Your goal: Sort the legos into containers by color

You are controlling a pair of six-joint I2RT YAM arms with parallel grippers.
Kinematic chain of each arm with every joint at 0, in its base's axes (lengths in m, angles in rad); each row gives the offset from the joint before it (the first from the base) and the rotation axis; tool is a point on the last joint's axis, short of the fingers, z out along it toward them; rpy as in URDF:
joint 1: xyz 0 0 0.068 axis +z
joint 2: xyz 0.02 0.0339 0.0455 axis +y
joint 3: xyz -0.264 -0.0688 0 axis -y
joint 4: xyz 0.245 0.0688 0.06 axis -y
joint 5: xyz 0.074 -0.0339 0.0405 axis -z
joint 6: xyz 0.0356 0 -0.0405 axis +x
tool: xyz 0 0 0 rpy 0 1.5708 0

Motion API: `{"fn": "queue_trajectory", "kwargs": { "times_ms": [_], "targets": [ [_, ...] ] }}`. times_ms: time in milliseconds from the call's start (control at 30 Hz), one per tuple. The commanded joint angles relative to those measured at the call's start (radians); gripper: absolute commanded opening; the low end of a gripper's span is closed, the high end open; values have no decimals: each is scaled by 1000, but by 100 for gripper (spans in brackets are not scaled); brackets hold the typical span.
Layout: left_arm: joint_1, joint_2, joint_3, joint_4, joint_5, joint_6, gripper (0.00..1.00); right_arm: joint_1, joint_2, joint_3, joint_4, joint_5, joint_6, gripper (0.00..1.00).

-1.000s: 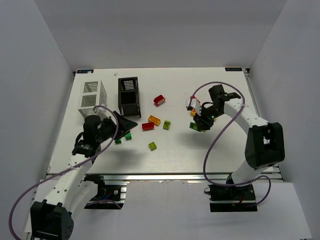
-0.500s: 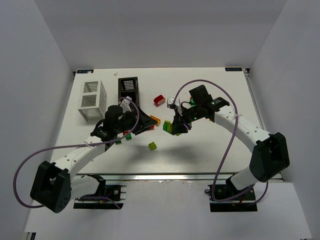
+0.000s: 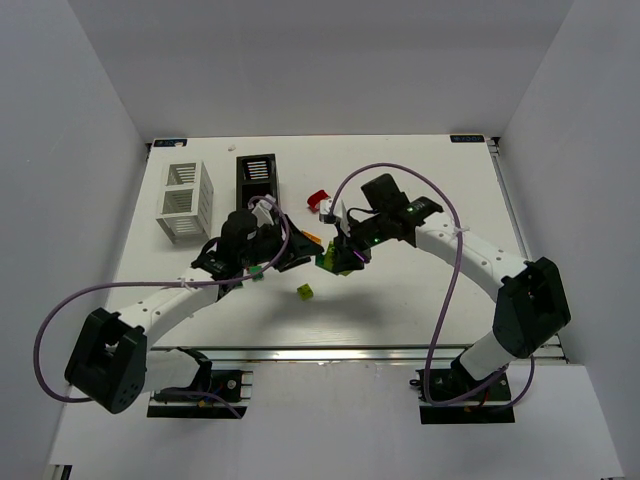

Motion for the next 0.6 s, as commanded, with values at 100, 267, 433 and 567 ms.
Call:
{"fn": "queue_trajectory", "kwargs": {
  "times_ms": [100,267,433,567],
  "targets": [
    [-24,27,42,36,1,8,62,1,8,58,31,-4,15,0],
    [-31,32,41,44,2,2,53,2,5,53,42,2,18,0],
    [-36,38,42,51,7,-1,40,2,0,42,53,-9,28,0],
    [-37,44,41,76,22,-13,26,1,-6,36,59,-10,31,0]
  ]
}}
